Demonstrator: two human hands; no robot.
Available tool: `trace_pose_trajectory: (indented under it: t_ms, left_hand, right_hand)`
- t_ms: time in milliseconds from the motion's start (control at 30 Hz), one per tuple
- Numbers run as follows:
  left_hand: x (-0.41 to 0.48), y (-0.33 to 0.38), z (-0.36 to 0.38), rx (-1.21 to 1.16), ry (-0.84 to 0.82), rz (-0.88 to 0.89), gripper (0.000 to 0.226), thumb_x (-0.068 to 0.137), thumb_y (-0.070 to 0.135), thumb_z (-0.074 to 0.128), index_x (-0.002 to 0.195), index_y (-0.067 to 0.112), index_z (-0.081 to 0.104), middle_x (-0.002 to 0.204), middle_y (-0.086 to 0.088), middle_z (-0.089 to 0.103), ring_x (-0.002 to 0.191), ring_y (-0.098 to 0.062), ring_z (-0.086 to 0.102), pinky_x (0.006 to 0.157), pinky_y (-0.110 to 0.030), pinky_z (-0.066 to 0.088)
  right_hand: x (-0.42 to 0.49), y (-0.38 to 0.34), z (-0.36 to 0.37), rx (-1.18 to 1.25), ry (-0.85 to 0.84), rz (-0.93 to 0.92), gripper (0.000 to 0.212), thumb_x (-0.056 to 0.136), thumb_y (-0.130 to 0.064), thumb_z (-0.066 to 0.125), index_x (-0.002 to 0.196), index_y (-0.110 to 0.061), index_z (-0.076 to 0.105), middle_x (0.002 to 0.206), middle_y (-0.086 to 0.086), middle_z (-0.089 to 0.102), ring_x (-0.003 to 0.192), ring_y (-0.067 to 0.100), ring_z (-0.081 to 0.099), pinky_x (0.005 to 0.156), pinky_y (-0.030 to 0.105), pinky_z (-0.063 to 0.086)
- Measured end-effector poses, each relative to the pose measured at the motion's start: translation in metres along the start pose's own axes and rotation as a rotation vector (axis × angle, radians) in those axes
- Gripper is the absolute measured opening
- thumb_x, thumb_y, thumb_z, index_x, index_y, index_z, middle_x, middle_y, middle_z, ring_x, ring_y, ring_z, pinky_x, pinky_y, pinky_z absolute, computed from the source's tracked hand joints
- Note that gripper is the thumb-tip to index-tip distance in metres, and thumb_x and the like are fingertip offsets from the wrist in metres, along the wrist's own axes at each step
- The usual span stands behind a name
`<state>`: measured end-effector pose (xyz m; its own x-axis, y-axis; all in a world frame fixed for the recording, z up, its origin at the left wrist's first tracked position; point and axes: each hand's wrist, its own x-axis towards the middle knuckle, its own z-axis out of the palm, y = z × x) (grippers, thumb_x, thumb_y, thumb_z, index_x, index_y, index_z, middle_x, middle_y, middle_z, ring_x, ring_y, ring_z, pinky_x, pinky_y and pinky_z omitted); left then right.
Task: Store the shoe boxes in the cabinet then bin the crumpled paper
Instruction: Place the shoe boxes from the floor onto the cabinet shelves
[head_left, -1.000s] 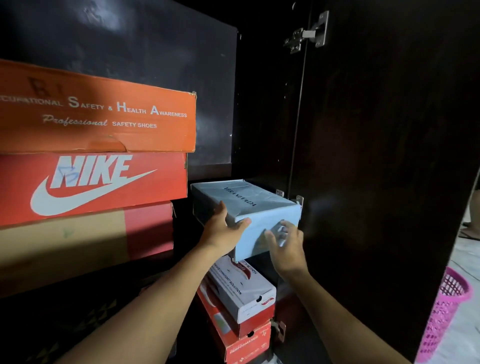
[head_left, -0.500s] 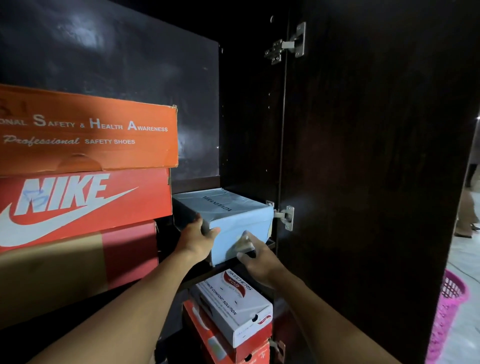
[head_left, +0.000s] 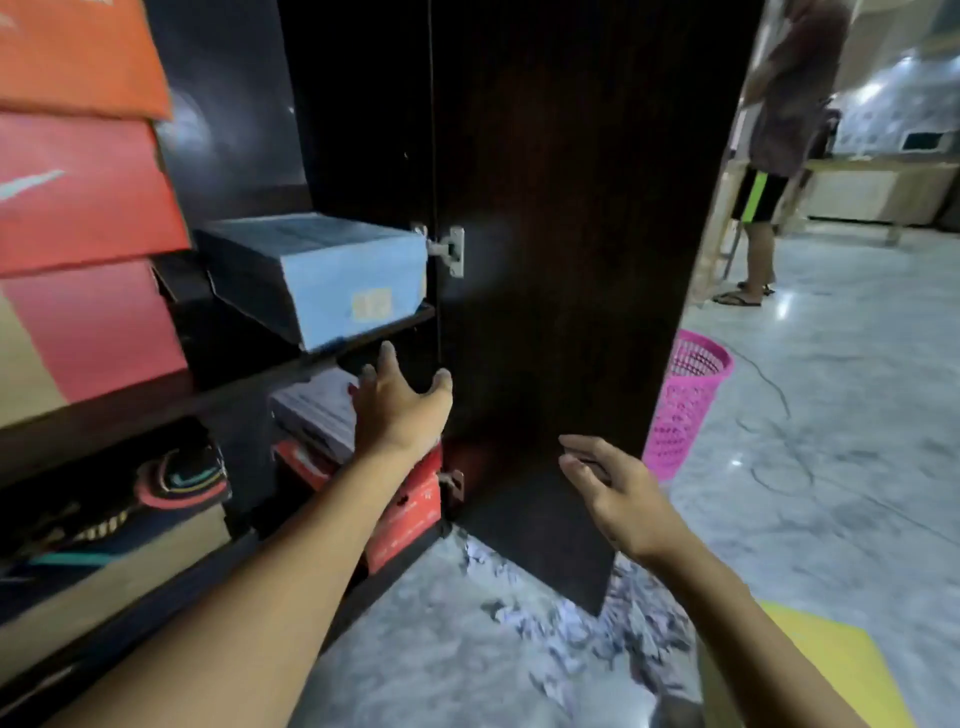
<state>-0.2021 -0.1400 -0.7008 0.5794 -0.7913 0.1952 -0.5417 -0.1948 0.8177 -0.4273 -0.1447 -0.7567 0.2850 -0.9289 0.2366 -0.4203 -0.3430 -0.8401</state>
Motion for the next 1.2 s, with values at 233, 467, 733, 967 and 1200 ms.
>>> trace_pose_trajectory:
  t_ms: [233,467,733,967,1200]
  left_hand:
    - [-0.133,-0.015,0.107,-0.071,-0.493,-0.005,0.063,0.091,0.048,0.056,0.146,0.022,0.040,0.147,-0.010,0.047,0.134,-0.021,0.045,0.111,-0.034,0.035]
    - [-0.242,-0.035,0.208,-0.063,-0.748,-0.052,0.047,0.100,0.037,0.045,0.141,0.015,0.045,0.134,-0.009,0.055,0.118,-0.024,0.054,0.094,-0.029,0.042]
    - [-0.303,-0.083,0.275,-0.045,-0.976,-0.284,0.090,0.070,0.085,0.029,0.143,0.033,0.042,0.149,0.006,0.045,0.133,-0.022,0.046,0.112,-0.045,0.035]
    - [-0.316,-0.102,0.270,-0.218,-1.026,-0.489,0.076,0.068,0.088,0.046,0.131,0.045,0.054,0.136,0.007,0.059,0.124,-0.021,0.055,0.111,-0.049,0.034]
    - [-0.318,-0.118,0.259,-0.324,-1.043,-0.533,0.082,0.057,0.087,0.061,0.130,0.049,0.053,0.136,0.014,0.059,0.127,-0.020,0.053,0.112,-0.049,0.031]
  right_hand:
    - [-0.105,0.106,-0.054,-0.170,0.105,0.213,0.031,0.097,-0.031,0.058,0.122,-0.016,0.065,0.114,-0.002,0.068,0.099,0.011,0.064,0.080,0.020,0.048]
    - [-0.190,0.211,-0.100,-0.423,0.152,0.572,0.056,0.092,-0.046,0.057,0.143,-0.026,0.046,0.152,0.014,0.037,0.139,0.033,0.036,0.110,0.048,0.035]
    - [-0.248,0.253,-0.124,-0.146,0.123,0.632,0.085,0.092,-0.039,0.063,0.157,-0.019,0.010,0.158,0.002,0.012,0.137,0.030,0.039,0.107,0.039,0.035]
    - [-0.285,0.273,-0.117,0.361,0.115,0.781,0.063,0.087,-0.065,0.054,0.141,-0.032,0.050,0.134,-0.007,0.062,0.117,0.015,0.061,0.096,0.037,0.048]
    - [-0.287,0.263,-0.116,0.504,0.011,0.657,0.038,0.094,-0.050,0.054,0.132,-0.049,0.050,0.122,-0.014,0.069,0.107,0.013,0.068,0.087,0.035,0.051]
